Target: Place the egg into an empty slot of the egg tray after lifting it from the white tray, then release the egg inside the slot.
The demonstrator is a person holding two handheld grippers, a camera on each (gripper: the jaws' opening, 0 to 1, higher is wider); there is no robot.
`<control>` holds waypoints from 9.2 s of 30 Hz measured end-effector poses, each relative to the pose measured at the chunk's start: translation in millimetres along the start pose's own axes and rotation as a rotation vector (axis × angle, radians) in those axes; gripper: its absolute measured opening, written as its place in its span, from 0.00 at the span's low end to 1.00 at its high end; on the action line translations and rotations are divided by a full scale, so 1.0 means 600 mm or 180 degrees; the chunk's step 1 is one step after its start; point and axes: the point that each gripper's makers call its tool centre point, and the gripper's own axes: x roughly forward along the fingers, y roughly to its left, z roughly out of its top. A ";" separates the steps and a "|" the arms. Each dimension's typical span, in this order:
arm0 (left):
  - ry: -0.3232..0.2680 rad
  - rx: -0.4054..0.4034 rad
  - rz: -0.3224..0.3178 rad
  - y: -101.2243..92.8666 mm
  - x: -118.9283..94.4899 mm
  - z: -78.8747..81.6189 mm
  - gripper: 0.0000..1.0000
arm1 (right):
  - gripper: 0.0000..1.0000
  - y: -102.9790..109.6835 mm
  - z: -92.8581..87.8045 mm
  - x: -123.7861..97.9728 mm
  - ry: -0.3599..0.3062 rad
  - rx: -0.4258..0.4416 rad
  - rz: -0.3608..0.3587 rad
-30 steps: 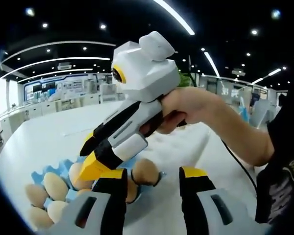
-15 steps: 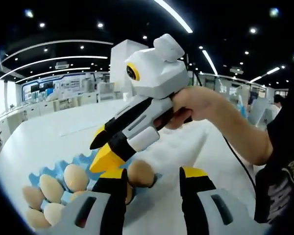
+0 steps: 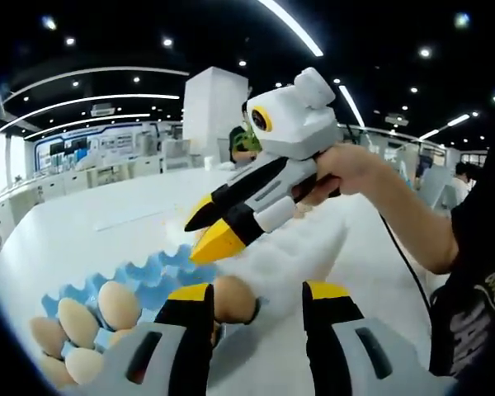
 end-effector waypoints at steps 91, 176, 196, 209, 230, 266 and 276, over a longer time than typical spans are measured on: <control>0.0108 0.0137 -0.0085 -0.033 0.024 0.003 0.49 | 0.33 -0.142 -0.201 -0.257 0.0422 0.0514 -0.1226; 0.0097 0.0169 -0.0026 -0.020 0.027 0.004 0.46 | 0.27 -0.052 -0.079 -0.161 0.0128 0.0325 -0.0746; 0.0127 0.0235 0.0103 -0.006 0.019 0.002 0.45 | 0.27 0.004 -0.042 -0.113 0.0060 0.0200 -0.0430; 0.0164 0.0370 0.0187 0.000 0.023 0.006 0.45 | 0.27 0.032 -0.017 -0.095 -0.0020 0.0153 -0.0287; 0.0146 0.0451 0.0303 0.014 0.022 0.012 0.43 | 0.27 0.069 0.001 -0.062 -0.0060 0.0153 0.0012; 0.0121 0.0554 0.0310 0.012 0.044 0.025 0.28 | 0.27 0.069 0.005 -0.071 -0.0199 0.0306 0.0070; 0.0128 0.0486 0.0369 0.022 0.039 0.020 0.27 | 0.25 0.062 0.016 -0.076 -0.0371 0.0323 0.0076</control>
